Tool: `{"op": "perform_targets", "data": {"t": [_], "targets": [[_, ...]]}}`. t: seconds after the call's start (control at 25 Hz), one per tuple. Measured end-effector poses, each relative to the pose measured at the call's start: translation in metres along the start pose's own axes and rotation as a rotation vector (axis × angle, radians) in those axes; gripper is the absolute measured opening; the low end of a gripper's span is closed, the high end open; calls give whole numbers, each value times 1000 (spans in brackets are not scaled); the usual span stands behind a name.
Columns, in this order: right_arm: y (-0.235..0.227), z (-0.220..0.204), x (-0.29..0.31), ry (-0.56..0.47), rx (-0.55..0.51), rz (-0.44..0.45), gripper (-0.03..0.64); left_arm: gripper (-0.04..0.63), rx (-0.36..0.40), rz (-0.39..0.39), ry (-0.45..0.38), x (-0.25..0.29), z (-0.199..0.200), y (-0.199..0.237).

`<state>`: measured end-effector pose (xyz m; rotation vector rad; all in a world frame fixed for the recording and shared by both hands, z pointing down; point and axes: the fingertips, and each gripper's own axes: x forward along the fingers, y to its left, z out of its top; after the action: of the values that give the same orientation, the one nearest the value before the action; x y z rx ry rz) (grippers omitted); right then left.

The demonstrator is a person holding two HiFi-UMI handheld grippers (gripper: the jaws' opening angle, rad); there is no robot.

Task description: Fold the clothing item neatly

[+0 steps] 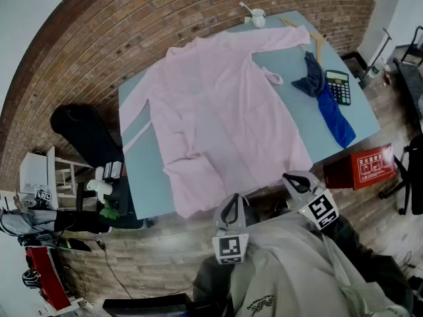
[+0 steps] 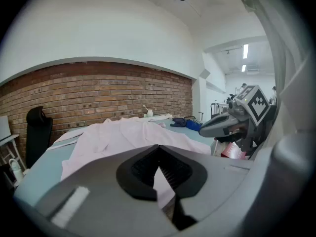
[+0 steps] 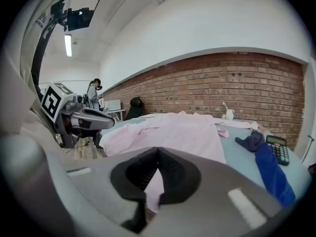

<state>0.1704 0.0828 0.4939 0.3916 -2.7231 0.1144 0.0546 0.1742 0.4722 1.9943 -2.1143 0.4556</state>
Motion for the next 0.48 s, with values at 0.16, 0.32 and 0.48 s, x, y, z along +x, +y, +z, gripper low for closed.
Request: {"op": "perform_targets", "data": {"t": [0.16,0.32,0.48], "targets": [[1,0,2,2,-2,-1,0,6,4,-6,2,1,0,2],[1,0,2,2,7,-13,0,6,10,-22,5,2,-1,2],[1,-2,3,6,24,-27,0,6,18,-39,8,4,-1,2]]}}
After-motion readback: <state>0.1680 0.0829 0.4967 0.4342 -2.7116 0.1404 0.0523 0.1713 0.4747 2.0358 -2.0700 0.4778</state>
